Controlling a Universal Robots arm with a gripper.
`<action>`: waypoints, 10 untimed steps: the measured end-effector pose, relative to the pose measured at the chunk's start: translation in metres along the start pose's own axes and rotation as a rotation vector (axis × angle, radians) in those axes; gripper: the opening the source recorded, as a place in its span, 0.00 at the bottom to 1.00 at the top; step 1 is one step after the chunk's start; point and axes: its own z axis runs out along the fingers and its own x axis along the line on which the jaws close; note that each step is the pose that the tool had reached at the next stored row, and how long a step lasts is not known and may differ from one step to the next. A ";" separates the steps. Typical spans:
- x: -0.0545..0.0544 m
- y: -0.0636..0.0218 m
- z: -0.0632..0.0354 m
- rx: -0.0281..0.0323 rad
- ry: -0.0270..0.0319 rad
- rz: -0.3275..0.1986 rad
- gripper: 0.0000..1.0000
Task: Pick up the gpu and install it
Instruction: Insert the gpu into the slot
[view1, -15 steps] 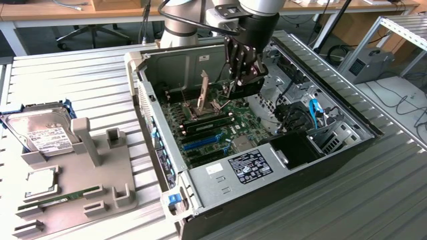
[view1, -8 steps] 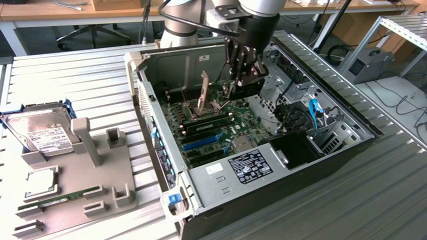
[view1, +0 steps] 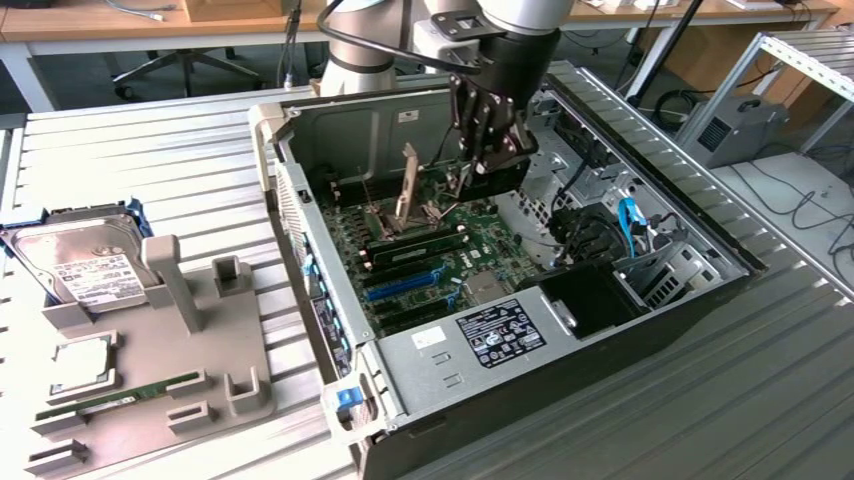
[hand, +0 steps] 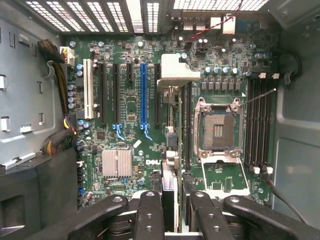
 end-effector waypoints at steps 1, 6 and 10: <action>0.000 0.0000 0.0000 0.0000 0.0000 0.000 0.26; 0.001 0.0000 0.0002 0.0000 0.0001 0.000 0.26; 0.003 0.0000 0.0004 -0.0001 0.0002 0.000 0.26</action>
